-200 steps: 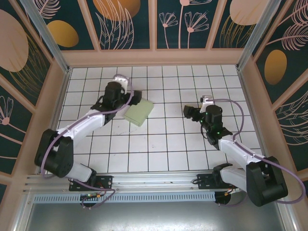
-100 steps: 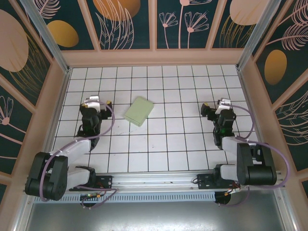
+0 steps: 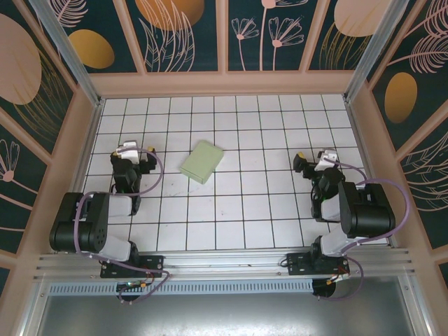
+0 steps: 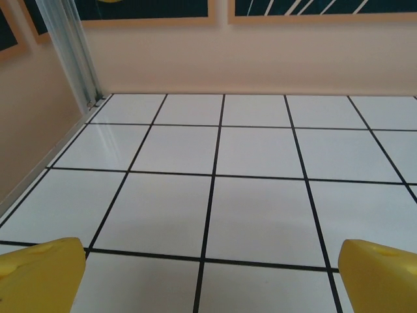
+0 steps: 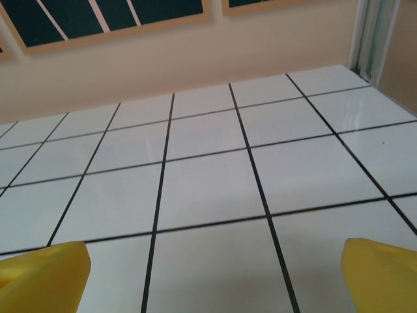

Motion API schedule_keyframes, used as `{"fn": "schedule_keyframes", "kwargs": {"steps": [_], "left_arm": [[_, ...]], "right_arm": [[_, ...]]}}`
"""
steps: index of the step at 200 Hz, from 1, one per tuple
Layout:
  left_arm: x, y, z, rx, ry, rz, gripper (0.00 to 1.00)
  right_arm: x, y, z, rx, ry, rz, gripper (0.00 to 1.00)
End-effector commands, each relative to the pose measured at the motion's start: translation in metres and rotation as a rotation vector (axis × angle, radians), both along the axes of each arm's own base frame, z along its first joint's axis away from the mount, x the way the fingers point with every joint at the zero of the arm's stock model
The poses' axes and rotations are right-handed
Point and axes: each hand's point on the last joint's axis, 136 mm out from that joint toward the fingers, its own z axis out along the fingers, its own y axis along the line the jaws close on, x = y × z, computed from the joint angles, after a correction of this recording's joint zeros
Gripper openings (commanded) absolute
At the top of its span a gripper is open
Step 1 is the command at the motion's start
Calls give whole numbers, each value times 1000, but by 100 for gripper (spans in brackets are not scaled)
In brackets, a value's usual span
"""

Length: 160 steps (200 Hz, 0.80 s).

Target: Fold the paper box

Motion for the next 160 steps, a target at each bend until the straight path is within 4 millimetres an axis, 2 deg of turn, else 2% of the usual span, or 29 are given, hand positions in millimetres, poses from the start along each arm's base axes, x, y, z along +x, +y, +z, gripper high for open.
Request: {"fn": "schedule_keyframes", "kwargs": {"steps": [1,7,14,25,160], "left_arm": [[-5,-5,13,-33,-88,-35,99],[-11,-3,11,-34,-112,-24,99],[-16,3,17,-43,-162,9,99],[-9,5,9,-43,-96,23,99],[-12,9,12,-46,-119,44,99]], "right_arm": [[6,-3,15,1,-56,-10,99],[6,-4,15,1,-56,-10,99],[6,-3,16,2,-57,-10,99],[6,-3,16,1,-57,-10,99],[6,-4,16,-2,-59,-13,99]]}}
